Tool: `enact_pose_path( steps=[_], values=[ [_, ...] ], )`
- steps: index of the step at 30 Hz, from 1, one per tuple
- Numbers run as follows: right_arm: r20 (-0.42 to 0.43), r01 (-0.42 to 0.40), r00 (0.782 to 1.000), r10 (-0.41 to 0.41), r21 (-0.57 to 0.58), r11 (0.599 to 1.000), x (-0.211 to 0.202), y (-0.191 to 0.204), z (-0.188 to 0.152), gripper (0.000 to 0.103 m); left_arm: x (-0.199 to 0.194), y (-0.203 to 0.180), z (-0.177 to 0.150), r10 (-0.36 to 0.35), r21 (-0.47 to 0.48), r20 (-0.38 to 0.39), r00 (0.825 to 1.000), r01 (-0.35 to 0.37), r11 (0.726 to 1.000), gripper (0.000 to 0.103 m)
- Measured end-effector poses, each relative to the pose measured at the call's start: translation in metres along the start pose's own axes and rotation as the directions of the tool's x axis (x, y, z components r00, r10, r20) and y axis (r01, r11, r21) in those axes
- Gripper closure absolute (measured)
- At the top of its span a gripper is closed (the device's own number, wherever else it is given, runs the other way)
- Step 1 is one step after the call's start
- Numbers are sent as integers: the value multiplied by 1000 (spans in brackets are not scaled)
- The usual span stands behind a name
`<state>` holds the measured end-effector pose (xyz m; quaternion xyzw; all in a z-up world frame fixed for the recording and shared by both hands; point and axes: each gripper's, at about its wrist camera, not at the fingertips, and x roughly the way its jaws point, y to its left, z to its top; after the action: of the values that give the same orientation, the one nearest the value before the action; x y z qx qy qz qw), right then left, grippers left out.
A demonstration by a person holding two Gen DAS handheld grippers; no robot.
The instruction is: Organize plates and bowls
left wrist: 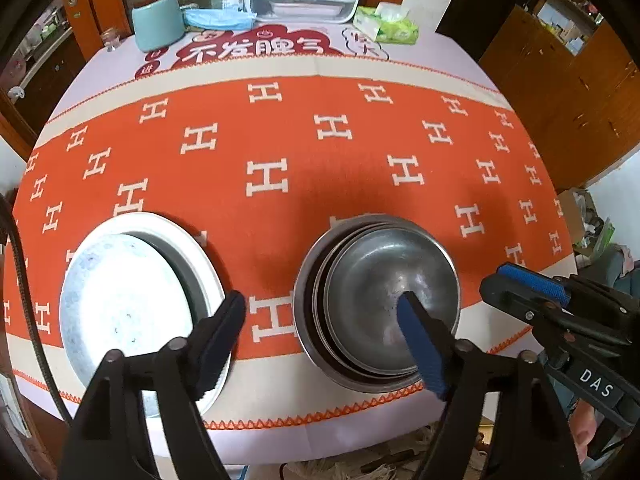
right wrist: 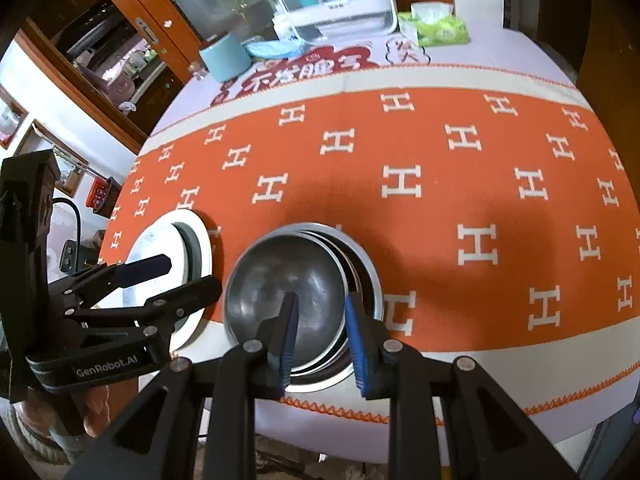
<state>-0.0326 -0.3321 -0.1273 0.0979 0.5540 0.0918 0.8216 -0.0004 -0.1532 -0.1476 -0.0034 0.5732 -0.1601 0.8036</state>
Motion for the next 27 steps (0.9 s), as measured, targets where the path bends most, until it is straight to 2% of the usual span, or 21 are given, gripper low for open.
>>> enact_pose_path(
  steps=[2,4,6,8,16,20,27],
  values=[
    [23,-12,1000,12,-3,1000,-6,1,-1,77,-6,3,-2,-22,-6,24,999,22,1000,21],
    [48,-27,998,27,3,1000,-11,-1,-2,65,-8,5,-3,-39,-12,37,999,39,999,16],
    [71,-42,997,41,15,999,-14,-4,-5,49,-8,9,-4,-56,-19,43,998,57,998,16],
    [87,-63,994,61,28,998,-14,-10,-6,44,-5,14,-5,-85,-20,34,996,86,996,15],
    [77,-97,993,94,42,994,-12,-21,-11,41,9,34,-12,-180,-46,-3,984,180,983,9],
    [49,-89,995,86,59,994,-2,-27,-14,41,15,40,-13,-189,-39,2,982,188,981,8],
    [-12,-102,995,104,106,989,24,-37,-19,41,36,41,-16,-271,-44,-53,961,269,962,8]
  ],
)
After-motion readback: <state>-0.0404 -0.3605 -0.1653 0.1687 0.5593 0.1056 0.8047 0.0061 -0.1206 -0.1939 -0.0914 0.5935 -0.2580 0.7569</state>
